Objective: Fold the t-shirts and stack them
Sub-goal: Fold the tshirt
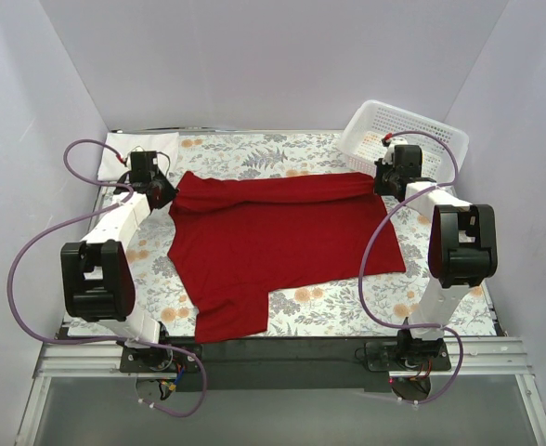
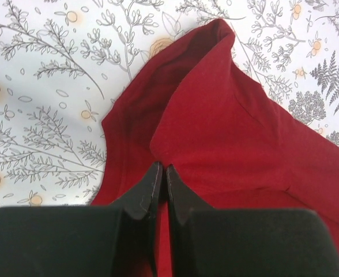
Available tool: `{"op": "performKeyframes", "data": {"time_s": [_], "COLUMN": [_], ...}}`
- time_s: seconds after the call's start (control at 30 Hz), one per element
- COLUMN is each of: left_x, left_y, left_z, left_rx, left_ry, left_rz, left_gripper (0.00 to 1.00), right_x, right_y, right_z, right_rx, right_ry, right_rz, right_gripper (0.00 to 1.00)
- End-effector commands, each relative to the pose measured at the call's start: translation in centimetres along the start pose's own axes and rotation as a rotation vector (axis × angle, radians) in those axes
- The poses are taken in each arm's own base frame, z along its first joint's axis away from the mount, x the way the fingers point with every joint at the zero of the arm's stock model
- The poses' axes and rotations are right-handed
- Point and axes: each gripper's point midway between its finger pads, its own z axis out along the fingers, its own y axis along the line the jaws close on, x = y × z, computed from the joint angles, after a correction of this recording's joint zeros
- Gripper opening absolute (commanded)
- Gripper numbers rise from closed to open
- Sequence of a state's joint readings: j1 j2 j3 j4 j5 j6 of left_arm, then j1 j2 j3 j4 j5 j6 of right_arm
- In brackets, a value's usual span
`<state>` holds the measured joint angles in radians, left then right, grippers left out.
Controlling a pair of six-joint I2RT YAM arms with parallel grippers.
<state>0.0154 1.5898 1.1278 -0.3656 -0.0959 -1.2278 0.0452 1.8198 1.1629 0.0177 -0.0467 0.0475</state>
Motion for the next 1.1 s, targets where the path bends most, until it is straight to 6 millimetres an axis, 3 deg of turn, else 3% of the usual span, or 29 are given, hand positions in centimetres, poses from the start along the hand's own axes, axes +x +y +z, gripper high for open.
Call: {"op": "performKeyframes", "data": {"time_s": [0.0, 0.33, 0.4, 0.53, 0.63, 0.8, 0.9, 1.07], "left_x": [-0.4, -0.7, -0.7, 0.7, 3.5, 8.1, 9.5, 9.8], "left_y": [0.0, 0.2, -0.2, -0.7, -1.1, 0.5, 1.2, 1.3], "left_z": [-2.0, -4.5, -5.3, -6.3, -6.8, -6.3, -6.0, -6.1], "left_rx": [0.004, -0.008, 0.012, 0.055, 0.090, 0.099, 0.096, 0.097], "left_ry": [-0.019, -0.018, -0.015, 0.023, 0.077, 0.155, 0.177, 0.177], "left_rz": [-0.012, -0.051, -0.071, -0.148, -0.176, -0.217, -0.229, -0.236], "left_gripper": [0.00, 0.00, 0.00, 0.00, 0.00, 0.00, 0.00, 0.00], "right_x": [-2.4, -3.7, -3.2, -3.0, -2.2, -0.8, 0.1, 1.0], "right_y": [-0.6, -0.8, -0.8, -1.4, -1.5, -1.5, -1.6, -1.6], "right_z": [-1.6, -2.7, -2.8, -2.8, -2.5, -1.6, -1.0, -0.7], "right_rx": [0.029, 0.046, 0.047, 0.075, 0.081, 0.073, 0.074, 0.072], "right_ry": [-0.068, -0.091, -0.068, -0.062, -0.040, -0.004, 0.025, 0.059], "right_rz": [-0.019, -0.044, -0.042, -0.044, -0.042, -0.030, -0.024, -0.017], "right_gripper": [0.01, 0.01, 0.01, 0.01, 0.01, 0.01, 0.01, 0.04]}}
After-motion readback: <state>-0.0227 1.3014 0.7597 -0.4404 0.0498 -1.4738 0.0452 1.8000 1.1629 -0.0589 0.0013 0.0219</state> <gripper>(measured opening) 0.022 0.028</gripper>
